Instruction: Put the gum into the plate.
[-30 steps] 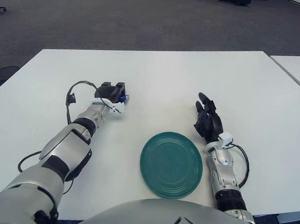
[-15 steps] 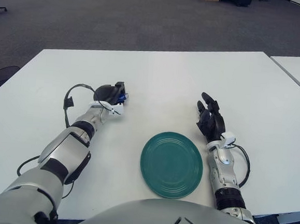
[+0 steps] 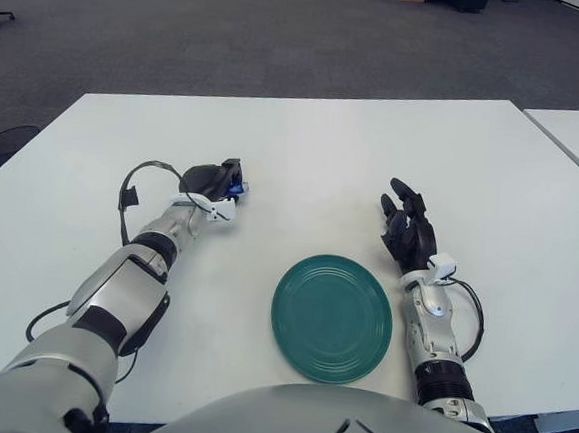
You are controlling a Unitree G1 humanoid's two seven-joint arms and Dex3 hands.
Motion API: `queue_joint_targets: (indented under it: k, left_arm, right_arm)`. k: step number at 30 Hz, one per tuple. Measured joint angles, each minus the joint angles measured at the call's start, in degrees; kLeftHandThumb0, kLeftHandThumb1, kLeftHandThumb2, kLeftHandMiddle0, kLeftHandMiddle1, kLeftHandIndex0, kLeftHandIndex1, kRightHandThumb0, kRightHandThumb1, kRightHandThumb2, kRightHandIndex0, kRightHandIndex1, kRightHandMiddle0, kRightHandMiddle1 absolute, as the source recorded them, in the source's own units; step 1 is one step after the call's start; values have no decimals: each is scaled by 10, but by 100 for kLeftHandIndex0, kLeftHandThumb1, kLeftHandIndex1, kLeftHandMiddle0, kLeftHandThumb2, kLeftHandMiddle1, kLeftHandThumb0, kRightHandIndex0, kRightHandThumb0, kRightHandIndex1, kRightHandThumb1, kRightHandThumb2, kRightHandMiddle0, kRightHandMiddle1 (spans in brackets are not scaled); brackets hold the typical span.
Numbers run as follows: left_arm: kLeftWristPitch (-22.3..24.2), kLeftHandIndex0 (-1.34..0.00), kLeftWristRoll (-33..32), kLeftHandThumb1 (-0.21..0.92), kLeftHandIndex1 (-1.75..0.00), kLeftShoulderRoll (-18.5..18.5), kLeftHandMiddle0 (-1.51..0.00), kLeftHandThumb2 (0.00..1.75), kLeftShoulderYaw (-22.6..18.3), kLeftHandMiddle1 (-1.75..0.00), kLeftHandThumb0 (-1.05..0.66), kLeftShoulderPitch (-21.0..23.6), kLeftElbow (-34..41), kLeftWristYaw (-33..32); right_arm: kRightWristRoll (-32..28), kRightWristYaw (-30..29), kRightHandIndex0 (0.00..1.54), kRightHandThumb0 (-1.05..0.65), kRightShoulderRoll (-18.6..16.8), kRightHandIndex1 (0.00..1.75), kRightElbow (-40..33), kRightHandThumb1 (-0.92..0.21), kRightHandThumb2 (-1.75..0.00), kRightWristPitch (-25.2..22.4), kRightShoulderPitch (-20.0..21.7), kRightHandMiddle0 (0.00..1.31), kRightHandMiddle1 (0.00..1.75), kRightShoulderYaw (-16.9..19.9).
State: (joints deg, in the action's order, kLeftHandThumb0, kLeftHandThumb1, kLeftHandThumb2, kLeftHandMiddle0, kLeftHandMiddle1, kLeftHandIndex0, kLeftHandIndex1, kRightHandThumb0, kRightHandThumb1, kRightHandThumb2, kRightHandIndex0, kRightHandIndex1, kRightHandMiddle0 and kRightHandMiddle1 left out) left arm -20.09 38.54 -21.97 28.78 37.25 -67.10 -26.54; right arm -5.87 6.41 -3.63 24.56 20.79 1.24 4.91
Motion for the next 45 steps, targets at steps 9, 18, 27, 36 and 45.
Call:
queue_joint_targets:
  k: [9, 18, 27, 36, 45]
  left_arm:
    - [-20, -59, -23, 33, -175, -73, -111, 129, -59, -175, -46, -21, 212, 35]
    - [-19, -61, -53, 31, -175, -102, -115, 132, -101, -175, -47, -77, 426, 108]
    - [-18, -63, -44, 28, -175, -100, -115, 135, -88, -175, -48, -175, 642, 190]
    - [0, -64, -96, 27, -175, -91, -114, 137, -34, -175, -48, -265, 791, 370]
    - [-19, -66, -99, 24, -175, -75, -112, 140, 20, -175, -50, -291, 831, 453]
  right_arm:
    - [0, 2, 35, -78, 0, 2, -5, -92, -90, 8, 4, 0, 70, 2]
    - [0, 4, 37, -78, 0, 2, -6, -92, -89, 10, 5, 0, 72, 2]
    - [2, -2, 45, -75, -1, 5, 4, -92, -89, 11, 6, 2, 81, 3]
    - [9, -19, 46, -76, 0, 4, 14, -92, -90, 11, 8, 2, 84, 3]
    - [8, -17, 37, -71, 1, 0, 19, -92, -90, 10, 13, 0, 77, 3]
